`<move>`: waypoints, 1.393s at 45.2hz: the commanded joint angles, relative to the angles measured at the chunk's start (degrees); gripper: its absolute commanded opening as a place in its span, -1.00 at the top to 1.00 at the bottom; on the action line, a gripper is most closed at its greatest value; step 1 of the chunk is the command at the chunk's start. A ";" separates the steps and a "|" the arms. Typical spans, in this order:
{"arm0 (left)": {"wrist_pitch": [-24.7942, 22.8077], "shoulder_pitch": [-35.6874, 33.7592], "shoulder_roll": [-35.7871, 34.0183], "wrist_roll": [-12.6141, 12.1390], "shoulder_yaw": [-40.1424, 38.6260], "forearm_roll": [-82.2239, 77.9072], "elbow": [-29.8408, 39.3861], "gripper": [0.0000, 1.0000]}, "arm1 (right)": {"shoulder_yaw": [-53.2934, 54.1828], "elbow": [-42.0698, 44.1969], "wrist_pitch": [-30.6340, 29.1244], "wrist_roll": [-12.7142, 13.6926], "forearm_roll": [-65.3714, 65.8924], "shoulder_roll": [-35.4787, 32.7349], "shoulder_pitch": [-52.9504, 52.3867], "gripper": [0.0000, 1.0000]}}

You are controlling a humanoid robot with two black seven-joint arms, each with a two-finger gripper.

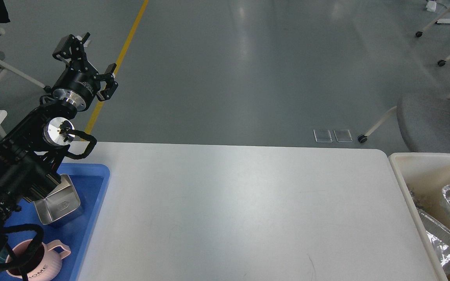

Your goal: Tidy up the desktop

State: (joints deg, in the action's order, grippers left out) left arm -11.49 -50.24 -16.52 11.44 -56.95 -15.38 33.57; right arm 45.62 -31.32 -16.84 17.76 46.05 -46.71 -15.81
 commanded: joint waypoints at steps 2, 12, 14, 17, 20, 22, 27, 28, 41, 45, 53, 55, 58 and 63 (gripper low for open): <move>-0.02 0.32 0.00 0.16 0.00 0.00 0.01 -0.91 | -0.01 0.29 0.05 -0.18 0.00 0.13 1.04 1.00; -0.02 0.67 0.00 0.16 0.00 -0.09 0.01 -0.91 | 0.43 3.81 0.05 -4.22 0.00 2.41 1.13 0.00; -0.02 0.67 0.00 0.16 0.00 -0.09 0.01 -0.91 | 0.52 4.51 0.31 -4.13 -0.09 2.67 1.13 -1.00; -0.02 0.58 0.00 0.07 0.00 -0.09 0.01 -0.92 | 0.70 5.13 0.31 -4.22 -0.70 3.11 1.04 -1.00; -0.02 0.58 -0.09 0.07 0.00 -0.09 0.01 -0.92 | 0.70 5.13 0.40 -4.22 -1.31 3.12 0.95 -1.00; -0.11 0.58 -0.09 0.07 0.00 -0.26 0.01 -0.92 | 0.78 5.13 0.40 -4.13 -1.58 3.12 0.78 -1.00; -0.28 0.58 -0.09 -0.02 0.00 -0.62 0.01 -0.93 | 1.75 5.22 0.75 -4.13 -1.67 3.03 0.43 -1.00; -0.37 0.58 -0.09 -0.10 0.00 -0.53 0.01 -0.93 | 2.36 5.22 0.93 -4.13 -1.67 3.03 0.34 -1.00; -0.72 0.23 0.09 0.07 -0.09 -0.09 0.01 -0.94 | 7.29 5.22 7.77 -4.39 -1.67 5.22 -9.76 -1.00; -0.72 -0.03 0.26 0.16 -0.18 0.00 0.01 -0.94 | 7.38 5.48 10.68 -4.48 -1.67 7.68 -15.82 -1.00; -0.81 0.14 1.40 2.00 -2.11 2.28 0.01 -0.94 | 8.16 5.66 14.64 -4.48 -1.76 13.22 -26.63 -1.00; -0.81 0.14 1.93 2.62 -2.20 2.90 0.01 -0.94 | 9.57 5.83 16.13 -4.48 -2.28 15.06 -29.09 -1.00; -0.90 0.14 2.72 2.71 -2.29 3.43 0.01 -0.94 | 12.81 8.37 18.06 -4.57 -4.56 18.57 -31.82 -1.00; -1.16 0.14 4.83 2.45 -2.29 3.78 0.01 -0.94 | 19.23 13.74 18.51 -6.32 -10.80 24.11 -35.95 -0.98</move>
State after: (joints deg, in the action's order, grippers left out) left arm -12.38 -50.12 -13.64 14.06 -59.21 -12.01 33.57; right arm 58.77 -22.51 0.76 13.07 41.00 -28.12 -47.34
